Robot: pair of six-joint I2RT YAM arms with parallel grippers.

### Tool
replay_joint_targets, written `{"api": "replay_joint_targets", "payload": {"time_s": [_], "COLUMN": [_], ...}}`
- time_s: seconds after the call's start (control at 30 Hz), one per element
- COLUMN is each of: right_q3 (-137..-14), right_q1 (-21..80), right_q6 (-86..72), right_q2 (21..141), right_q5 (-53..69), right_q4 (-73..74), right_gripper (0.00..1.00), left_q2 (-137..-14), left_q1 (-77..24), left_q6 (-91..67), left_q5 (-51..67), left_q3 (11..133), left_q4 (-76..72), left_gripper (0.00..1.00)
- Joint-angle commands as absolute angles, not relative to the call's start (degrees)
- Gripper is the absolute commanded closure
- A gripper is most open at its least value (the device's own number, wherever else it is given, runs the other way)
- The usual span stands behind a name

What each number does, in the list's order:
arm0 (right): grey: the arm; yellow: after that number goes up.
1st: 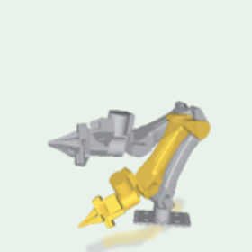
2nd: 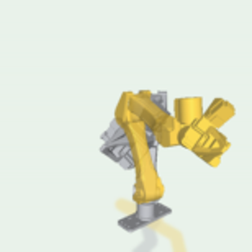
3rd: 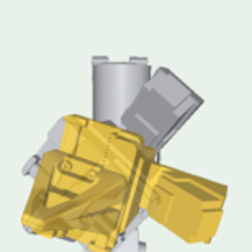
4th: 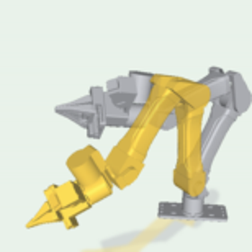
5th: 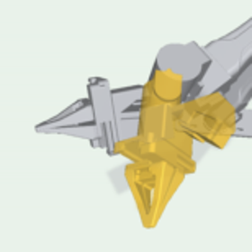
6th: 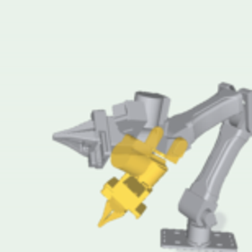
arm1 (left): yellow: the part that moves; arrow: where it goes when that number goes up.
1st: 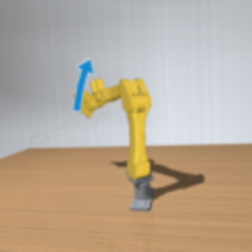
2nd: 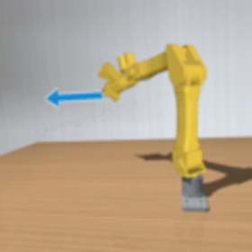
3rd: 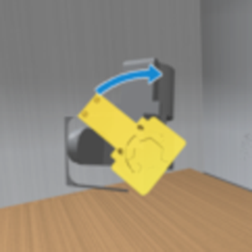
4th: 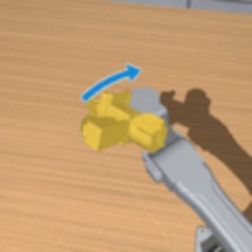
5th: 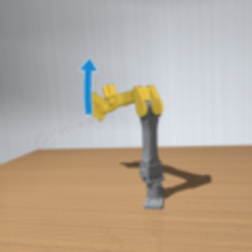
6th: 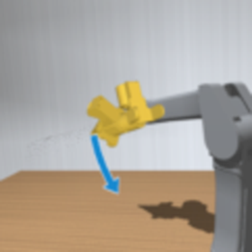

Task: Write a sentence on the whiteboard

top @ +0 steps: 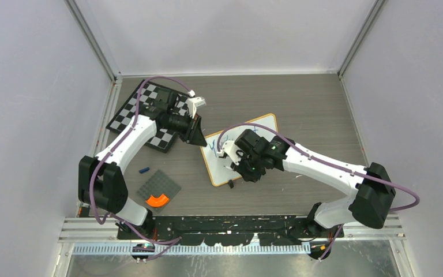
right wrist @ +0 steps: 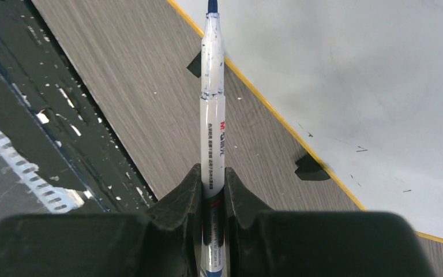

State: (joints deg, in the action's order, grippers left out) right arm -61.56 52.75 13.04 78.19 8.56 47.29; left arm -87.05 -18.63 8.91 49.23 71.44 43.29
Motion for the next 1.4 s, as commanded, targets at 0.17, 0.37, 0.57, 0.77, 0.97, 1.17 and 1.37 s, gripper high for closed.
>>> {"api": "replay_joint_targets", "payload": {"time_s": [0.17,0.37,0.57,0.77,0.97,1.17,1.37], "right_q3": [-61.09,-61.6,-61.98,-64.67,-72.59,-81.05,-85.4], "right_q1": [53.11,53.09,53.09,50.31,42.31,37.31,34.98], "right_q6": [13.37,13.52,13.57,13.38,12.73,7.84,2.98], "right_q2": [81.48,83.16,83.64,79.06,76.65,77.52,82.15], "right_q5": [5.61,3.96,3.65,12.86,25.73,40.38,51.79], "right_q4": [42.98,42.39,42.91,46.82,54.0,57.82,59.43], "right_gripper": [1.0,1.0,1.0,1.0,1.0,1.0,1.0], "left_q2": [-86.85,-86.98,-86.78,-85.27,-76.46,-74.04,-68.61], "left_q1": [-18.63,-18.63,-18.63,-18.15,-15.21,-17.09,-36.07], "left_q6": [8.36,8.4,8.78,8.34,8.86,25.6,46.9], "left_q5": [49.09,49.13,48.57,49.06,50.22,46.1,27.51], "left_q3": [70.84,70.94,71.03,72.12,75.4,88.76,92.24], "left_q4": [41.74,41.76,42.03,41.99,38.75,55.93,60.6], "left_gripper": [0.91,0.95,0.96,0.74,0.31,0.3,0.35]}}
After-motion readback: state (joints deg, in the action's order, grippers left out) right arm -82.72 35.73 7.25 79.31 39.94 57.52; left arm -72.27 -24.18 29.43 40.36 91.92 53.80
